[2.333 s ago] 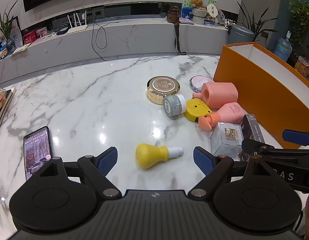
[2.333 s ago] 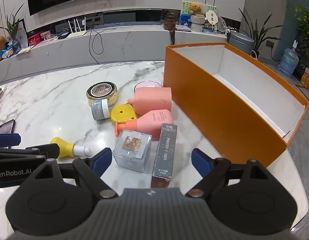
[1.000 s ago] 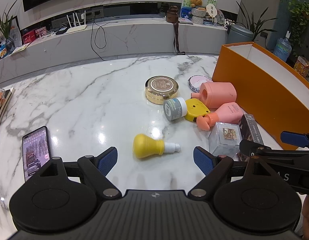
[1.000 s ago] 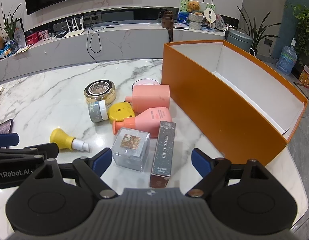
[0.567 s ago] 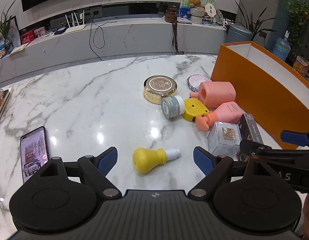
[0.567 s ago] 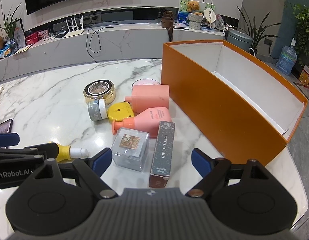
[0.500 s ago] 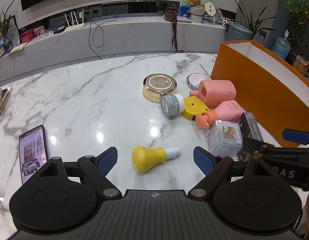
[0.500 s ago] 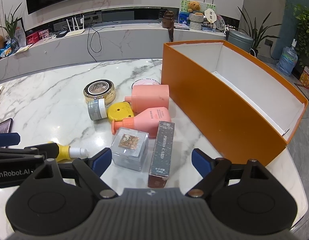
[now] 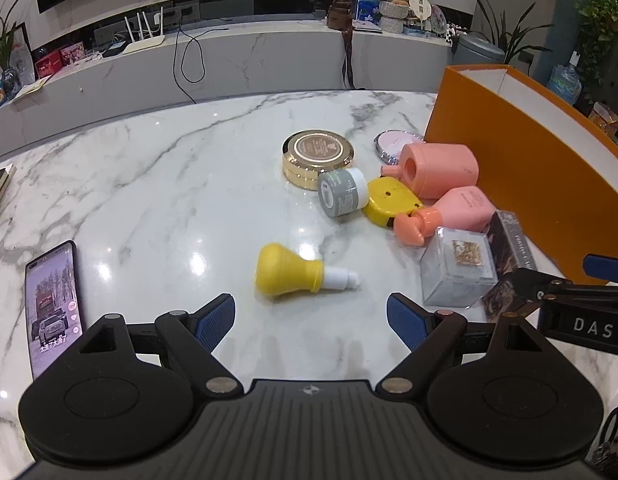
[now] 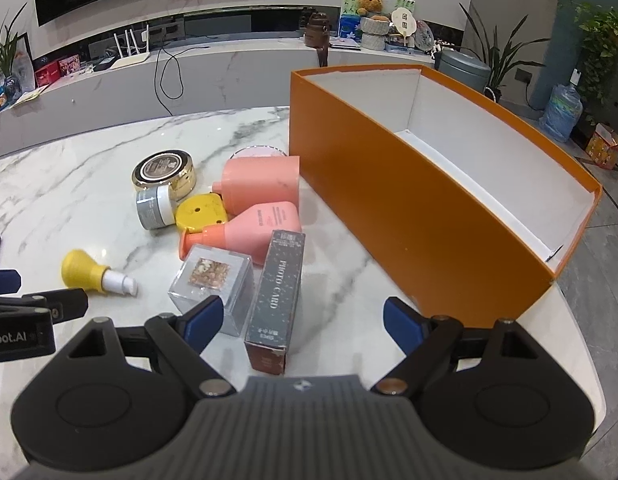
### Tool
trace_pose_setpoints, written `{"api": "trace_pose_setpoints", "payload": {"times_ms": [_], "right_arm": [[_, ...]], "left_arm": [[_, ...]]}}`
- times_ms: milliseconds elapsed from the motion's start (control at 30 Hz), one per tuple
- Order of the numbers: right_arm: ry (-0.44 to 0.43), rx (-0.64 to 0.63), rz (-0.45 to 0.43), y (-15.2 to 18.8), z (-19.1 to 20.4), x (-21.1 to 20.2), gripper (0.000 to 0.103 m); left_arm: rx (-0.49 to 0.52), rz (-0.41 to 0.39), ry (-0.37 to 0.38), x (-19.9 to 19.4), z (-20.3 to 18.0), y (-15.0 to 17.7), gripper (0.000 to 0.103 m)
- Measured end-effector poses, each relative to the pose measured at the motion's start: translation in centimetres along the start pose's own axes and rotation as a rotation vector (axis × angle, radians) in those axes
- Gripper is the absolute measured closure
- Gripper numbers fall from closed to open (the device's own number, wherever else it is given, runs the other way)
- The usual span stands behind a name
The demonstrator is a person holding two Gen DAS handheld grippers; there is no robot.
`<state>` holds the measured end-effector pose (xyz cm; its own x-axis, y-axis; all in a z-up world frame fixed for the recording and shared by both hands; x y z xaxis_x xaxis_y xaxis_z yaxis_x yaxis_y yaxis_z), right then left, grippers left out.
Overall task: Organize rigid objects
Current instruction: 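Grasp the yellow bulb bottle with the left tool while the right tool grasps the dark photo card box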
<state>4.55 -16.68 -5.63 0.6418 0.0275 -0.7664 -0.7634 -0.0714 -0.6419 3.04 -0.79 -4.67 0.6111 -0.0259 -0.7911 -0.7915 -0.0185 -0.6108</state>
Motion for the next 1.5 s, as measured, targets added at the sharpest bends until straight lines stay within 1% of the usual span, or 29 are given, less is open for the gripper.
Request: {"api": "trace_pose_setpoints", "payload": {"times_ms": [100, 200, 300, 433, 600, 733, 833, 900, 967, 1033, 1100, 1200, 1233, 1300, 1333, 1400, 1433, 1467, 1500], "right_arm": [[0.002, 0.005, 0.019, 0.1, -0.2, 0.6, 0.017], [0.000, 0.003, 0.031, 0.2, -0.1, 1.4, 0.017], [-0.003, -0.001, 0.038, 0.1, -0.1, 1.7, 0.017], [-0.016, 0.000, 0.045, -0.1, -0.1, 2.0, 0.017], [-0.033, -0.001, 0.056, -0.1, -0.1, 2.2, 0.017], [-0.035, 0.004, 0.057, -0.2, -0.3, 2.3, 0.017], [-0.035, 0.008, 0.057, -0.3, -0.4, 2.3, 0.017], [-0.036, 0.007, 0.058, -0.3, -0.4, 2.3, 0.017], [-0.037, 0.009, 0.061, -0.3, -0.6, 2.3, 0.017], [-0.038, 0.014, 0.061, -0.4, -0.9, 2.4, 0.017], [-0.038, 0.017, 0.060, -0.6, -1.1, 2.4, 0.017], [-0.042, 0.021, 0.056, -0.7, -1.2, 2.5, 0.017], [-0.044, 0.021, 0.055, -0.7, -1.3, 2.4, 0.017], [-0.047, 0.019, 0.055, -0.7, -1.2, 2.4, 0.017], [-0.048, 0.018, 0.055, -0.7, -1.2, 2.4, 0.017], [-0.049, 0.015, 0.055, -0.7, -1.1, 2.4, 0.017], [-0.049, 0.015, 0.056, -0.6, -1.1, 2.4, 0.017], [-0.049, 0.014, 0.057, -0.6, -1.1, 2.4, 0.017], [-0.048, 0.014, 0.058, -0.6, -1.2, 2.5, 0.017]], "left_arm": [[-0.008, 0.016, -0.014, 1.2, 0.6, 0.3, 0.003], [-0.025, 0.024, 0.001, 1.9, 1.1, 0.3, 0.003], [-0.016, 0.021, -0.002, 2.2, 1.0, 0.2, 0.003], [-0.020, 0.038, 0.004, 3.0, 1.0, 0.1, 0.003], [-0.089, 0.059, 0.032, 3.9, 1.8, -0.2, 0.003], [-0.124, 0.073, 0.037, 4.9, 2.3, -0.4, 0.003], [-0.141, 0.089, 0.057, 5.6, 2.4, -0.4, 0.003], [-0.120, 0.088, 0.043, 5.7, 2.1, -0.4, 0.003], [-0.088, 0.091, 0.033, 5.7, 1.8, -0.5, 0.009], [-0.056, 0.096, 0.024, 5.7, 1.5, -0.4, 0.012], [-0.031, 0.100, 0.034, 5.6, 1.3, -0.4, 0.014], [-0.009, 0.086, 0.054, 5.5, 1.3, -0.4, 0.022], [-0.003, 0.080, 0.057, 5.6, 1.3, -0.5, 0.025], [-0.001, 0.070, 0.062, 5.7, 1.5, -0.6, 0.026], [-0.006, 0.065, 0.061, 5.8, 1.6, -0.8, 0.026], [-0.031, 0.051, 0.078, 6.0, 2.0, -1.0, 0.029], [-0.040, 0.046, 0.087, 6.1, 2.1, -1.1, 0.036], [-0.044, 0.042, 0.092, 6.1, 2.2, -1.2, 0.045], [-0.043, 0.038, 0.095, 6.1, 2.3, -1.3, 0.045]]}}
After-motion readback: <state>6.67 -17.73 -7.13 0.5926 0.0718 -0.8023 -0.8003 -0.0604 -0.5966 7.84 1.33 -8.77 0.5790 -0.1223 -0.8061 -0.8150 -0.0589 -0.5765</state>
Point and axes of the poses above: each gripper's, at about its wrist camera, not at the fingertips, and x roughly the way its jaws point, z to its left, y to its underside, the point moved 3 cm from there along x, roughly the way its jaws point
